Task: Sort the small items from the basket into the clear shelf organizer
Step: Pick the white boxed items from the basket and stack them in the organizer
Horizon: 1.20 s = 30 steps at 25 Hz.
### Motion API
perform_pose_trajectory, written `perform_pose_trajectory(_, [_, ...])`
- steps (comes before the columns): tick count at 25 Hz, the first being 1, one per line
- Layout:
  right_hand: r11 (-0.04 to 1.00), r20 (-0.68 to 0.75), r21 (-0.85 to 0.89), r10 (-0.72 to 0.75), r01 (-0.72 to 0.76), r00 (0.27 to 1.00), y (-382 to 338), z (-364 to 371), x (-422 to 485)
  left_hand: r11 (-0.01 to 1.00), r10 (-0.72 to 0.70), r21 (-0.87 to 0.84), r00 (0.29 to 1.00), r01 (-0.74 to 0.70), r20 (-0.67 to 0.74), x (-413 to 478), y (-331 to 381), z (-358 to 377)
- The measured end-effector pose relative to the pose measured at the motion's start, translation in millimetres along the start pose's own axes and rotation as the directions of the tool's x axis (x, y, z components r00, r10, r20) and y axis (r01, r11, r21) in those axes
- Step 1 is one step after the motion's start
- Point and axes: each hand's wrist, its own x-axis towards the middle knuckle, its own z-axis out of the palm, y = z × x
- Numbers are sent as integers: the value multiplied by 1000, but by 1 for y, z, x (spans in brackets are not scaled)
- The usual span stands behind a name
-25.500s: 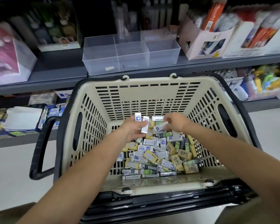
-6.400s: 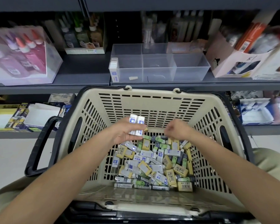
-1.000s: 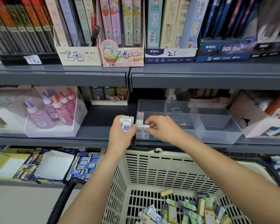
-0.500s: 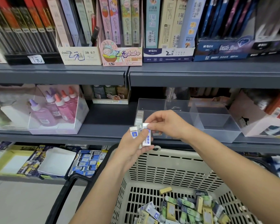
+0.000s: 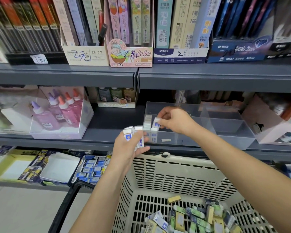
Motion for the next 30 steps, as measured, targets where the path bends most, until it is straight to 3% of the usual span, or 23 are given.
perform_pose_trajectory(4, [999, 70, -35, -7, 10, 998, 1, 6, 4, 999, -21, -29, 998, 19, -57, 6, -1, -2])
perform_pose_trajectory(10, [985, 85, -171, -3, 18, 996, 4, 12, 4, 996, 0, -87, 1000, -2, -29, 6, 0, -6])
perform_pose_trajectory(13, [966, -46, -237, -114, 100, 992, -4, 10, -4, 996, -7, -93, 1000, 6, -8, 5, 1, -3])
perform_pose_trajectory(15, [981, -108, -100, -177, 166, 978, -13, 12, -13, 998, -8, -68, 1000, 8, 11, 4, 2, -1])
perform_pose_trajectory(17, [977, -45, 44, -208, 210, 977, -20, 14, -22, 1000, -7, -26, 999, 8, 36, 4, 2, 0])
perform_pose_trajectory(22, [978, 80, 80, -199, 193, 977, -23, 7, -26, 999, -3, 50, 994, -2, 113, 1, 1, 6])
perform_pose_trajectory(26, [973, -57, 204, -94, 104, 994, -17, -11, -11, 990, 73, 117, 996, -79, 53, 6, 4, 0])
perform_pose_trajectory(28, [985, -146, 154, -57, 80, 988, -10, -18, -1, 986, 83, 146, 996, -87, 30, 7, 6, -5])
perform_pose_trajectory(30, [998, -127, 6, -60, 61, 990, -3, -14, 3, 977, 68, 204, 998, -68, 8, 10, 4, -7])
